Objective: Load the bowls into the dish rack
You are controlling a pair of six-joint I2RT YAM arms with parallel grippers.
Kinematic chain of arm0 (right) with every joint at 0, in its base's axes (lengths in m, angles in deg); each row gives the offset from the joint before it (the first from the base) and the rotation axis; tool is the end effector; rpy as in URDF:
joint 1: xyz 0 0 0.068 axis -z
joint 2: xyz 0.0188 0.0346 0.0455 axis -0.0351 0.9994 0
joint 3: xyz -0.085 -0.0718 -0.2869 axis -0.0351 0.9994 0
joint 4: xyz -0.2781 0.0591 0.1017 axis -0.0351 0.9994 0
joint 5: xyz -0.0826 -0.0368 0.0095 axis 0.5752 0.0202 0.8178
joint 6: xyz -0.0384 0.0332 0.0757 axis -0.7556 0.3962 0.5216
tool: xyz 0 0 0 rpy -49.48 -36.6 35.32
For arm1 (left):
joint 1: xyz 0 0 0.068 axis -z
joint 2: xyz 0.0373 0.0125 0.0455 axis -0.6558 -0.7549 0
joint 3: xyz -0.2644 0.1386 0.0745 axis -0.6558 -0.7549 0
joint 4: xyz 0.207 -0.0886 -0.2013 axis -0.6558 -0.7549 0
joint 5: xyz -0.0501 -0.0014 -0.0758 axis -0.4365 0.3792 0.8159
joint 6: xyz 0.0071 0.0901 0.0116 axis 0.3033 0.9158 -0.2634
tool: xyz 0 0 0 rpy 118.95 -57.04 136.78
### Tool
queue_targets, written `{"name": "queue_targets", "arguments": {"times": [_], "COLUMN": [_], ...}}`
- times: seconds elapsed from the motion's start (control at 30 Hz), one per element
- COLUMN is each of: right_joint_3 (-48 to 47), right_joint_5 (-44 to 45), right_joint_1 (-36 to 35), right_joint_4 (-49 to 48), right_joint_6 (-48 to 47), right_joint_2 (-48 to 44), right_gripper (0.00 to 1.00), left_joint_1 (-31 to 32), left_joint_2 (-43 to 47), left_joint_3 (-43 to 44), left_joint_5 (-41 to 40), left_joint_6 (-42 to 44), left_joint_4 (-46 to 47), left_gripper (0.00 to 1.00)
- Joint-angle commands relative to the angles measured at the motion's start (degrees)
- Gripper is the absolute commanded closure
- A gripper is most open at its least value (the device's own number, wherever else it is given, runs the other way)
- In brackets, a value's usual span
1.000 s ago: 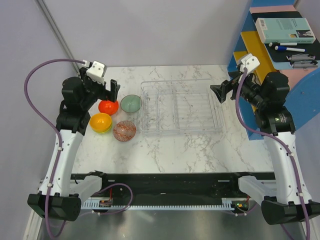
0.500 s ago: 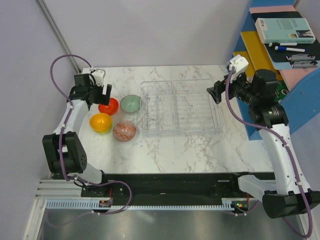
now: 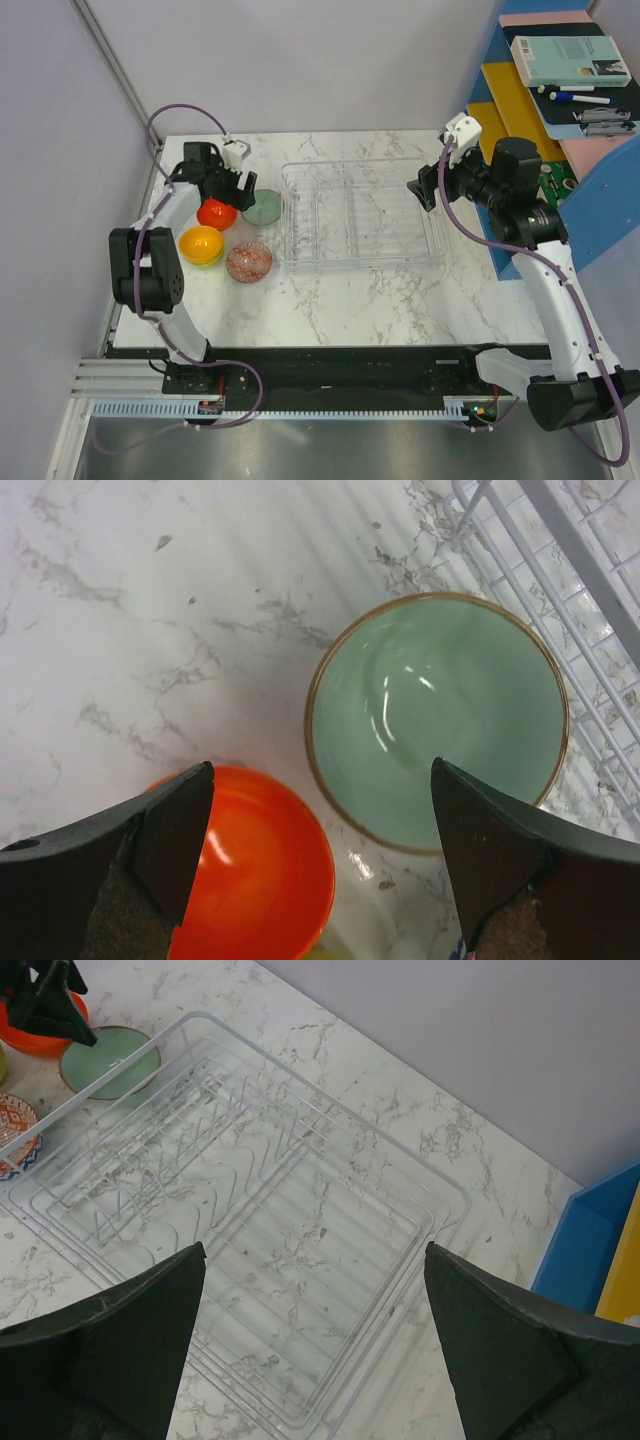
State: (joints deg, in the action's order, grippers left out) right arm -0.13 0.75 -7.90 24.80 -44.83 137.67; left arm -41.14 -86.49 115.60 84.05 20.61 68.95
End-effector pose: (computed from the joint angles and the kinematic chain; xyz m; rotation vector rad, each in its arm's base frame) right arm 0.2949 0.0857 0.4511 -0.6902 1.7280 0.3259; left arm 0.4649 -0.0280 0.2273 0.6341 2.2394 -0.2366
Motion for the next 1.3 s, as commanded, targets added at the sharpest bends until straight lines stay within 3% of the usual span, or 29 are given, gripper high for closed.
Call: {"name": "queue_targets", "arguments": {"times": [0.0, 0.13, 0.27, 0.37, 0.8, 1.0, 1.1, 1.13, 1.27], "right_joint_3": [-2.01, -2.01, -2.01, -2.01, -2.19, -2.28, -2.19, -2.19, -2.45], "right_joint_5": [0.87, 0.96, 1.31, 1.40, 1.66, 1.66, 1.66, 1.58, 1.75], "right_joint_1": [-0.11, -0.20, -0.20, -0.19, -0.20, -0.19, -0.20, -0.20, -0.20], "right_joint_4": [-0.68, -0.50, -0.59, -0.50, -0.50, -0.50, -0.59, -0.59, -0.59], "right_joint_6": [-0.71, -0.62, -0.80, -0.80, -0.80, -0.62, -0.62, -0.62, -0.27], "right_joint_2": [-0.11, 0.24, 0.24, 0.51, 1.12, 0.77, 0.77, 0.77, 1.12], "right_gripper": [0.02, 0.02, 0.02, 0.02, 0.02, 0.02, 0.02, 0.02, 0.02], "left_joint_1": [1.57, 2.01, 2.36, 2.54, 3.15, 3.24, 3.24, 3.24, 3.15], "left_joint_2": [-5.63, -11.52, -15.30, -17.77, -18.47, -21.46, -22.87, -23.30, -23.66], "left_joint_3": [6.79, 12.76, 16.55, 18.93, 19.55, 21.21, 21.92, 22.18, 26.04], "left_joint_5": [0.56, 0.21, -0.05, 0.30, 3.90, 2.94, 2.24, 1.97, -1.88], "left_joint_6": [4.57, 6.68, 8.00, 9.23, 16.96, 18.37, 18.20, 18.02, 15.48], "left_joint_4": [1.42, -0.86, -3.50, -6.57, -15.10, -17.65, -17.92, -18.09, -17.92], "left_gripper": [0.05, 0.09, 0.27, 0.36, 0.36, 0.64, 0.85, 0.98, 0.98]}}
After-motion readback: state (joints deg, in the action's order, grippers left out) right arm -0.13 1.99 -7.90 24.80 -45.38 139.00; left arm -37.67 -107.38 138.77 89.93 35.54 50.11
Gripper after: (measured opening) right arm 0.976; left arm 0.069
